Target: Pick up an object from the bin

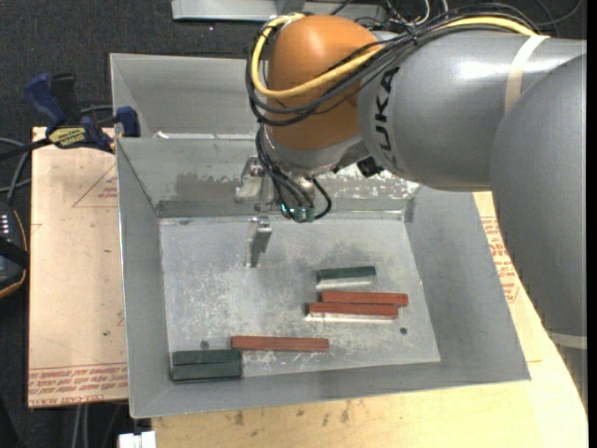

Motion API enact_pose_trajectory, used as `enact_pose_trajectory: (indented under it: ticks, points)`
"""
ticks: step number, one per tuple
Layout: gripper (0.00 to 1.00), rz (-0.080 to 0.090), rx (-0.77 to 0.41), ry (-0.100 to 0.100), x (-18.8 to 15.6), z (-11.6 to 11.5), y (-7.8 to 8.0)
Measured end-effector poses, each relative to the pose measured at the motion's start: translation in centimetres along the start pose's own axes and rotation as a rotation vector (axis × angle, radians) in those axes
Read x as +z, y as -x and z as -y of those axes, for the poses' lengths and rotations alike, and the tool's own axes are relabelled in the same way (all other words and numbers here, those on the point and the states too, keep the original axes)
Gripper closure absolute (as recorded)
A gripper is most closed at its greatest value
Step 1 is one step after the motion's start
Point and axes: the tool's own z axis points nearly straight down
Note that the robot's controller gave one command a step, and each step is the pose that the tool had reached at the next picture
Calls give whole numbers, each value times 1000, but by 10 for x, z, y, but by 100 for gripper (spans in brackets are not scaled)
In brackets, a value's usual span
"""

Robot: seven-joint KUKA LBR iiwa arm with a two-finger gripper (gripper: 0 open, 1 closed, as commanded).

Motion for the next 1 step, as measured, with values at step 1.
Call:
enact_pose_trajectory:
  ticks: [1]
  points:
    - [0,8,3,1,-5,1,2]
